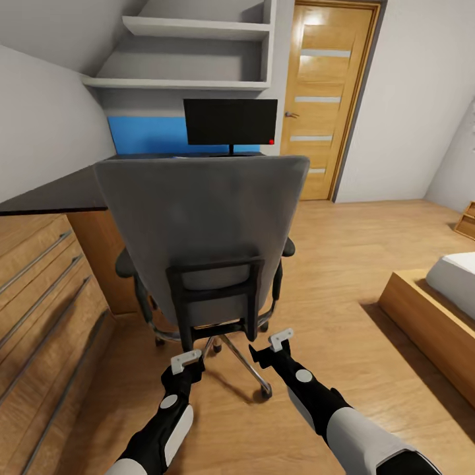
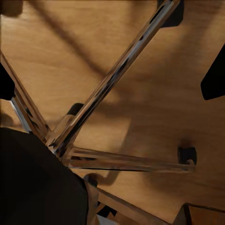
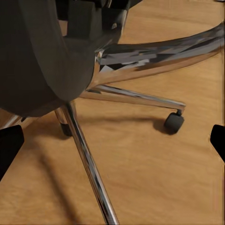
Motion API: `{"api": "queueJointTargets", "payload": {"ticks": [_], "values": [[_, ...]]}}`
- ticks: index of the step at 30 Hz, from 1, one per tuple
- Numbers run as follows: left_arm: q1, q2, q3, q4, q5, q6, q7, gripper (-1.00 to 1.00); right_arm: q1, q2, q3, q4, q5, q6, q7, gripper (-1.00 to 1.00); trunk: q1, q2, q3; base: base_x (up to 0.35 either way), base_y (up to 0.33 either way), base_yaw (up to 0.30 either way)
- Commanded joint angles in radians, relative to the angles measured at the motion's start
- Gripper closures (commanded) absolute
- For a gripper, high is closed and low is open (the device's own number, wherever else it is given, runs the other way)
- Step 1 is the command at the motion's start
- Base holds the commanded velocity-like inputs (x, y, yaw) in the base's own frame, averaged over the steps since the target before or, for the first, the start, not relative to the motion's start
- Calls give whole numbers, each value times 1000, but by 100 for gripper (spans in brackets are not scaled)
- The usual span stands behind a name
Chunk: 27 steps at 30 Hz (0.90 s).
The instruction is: In the bedroom, organize the workspace by keeping the computer under the desk, ensuring the monitor is on the desk, placing the keyboard on the desk next to the monitor, placing the mouse on the desk next to the keyboard, moving the folder from the swivel chair onto the desk next to the mouse, stacking the notebook on top of the folder with the pen on top of the notebook, and positioning the swivel chair next to the desk.
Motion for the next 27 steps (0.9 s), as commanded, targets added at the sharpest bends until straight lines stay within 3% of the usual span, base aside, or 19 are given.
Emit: {"api": "queueJointTargets", "payload": {"ticks": [1,27], "values": [[-1,0,-5,0,4,-4,5,-100,-1,0,0,1,-2,-4,2,-100,0,0,0,318,0,-127],[-1,0,-4,0,4,-4,5,-100,-1,-1,0,1,-2,-4,1,-100,0,0,3,319,0,-18]]}}
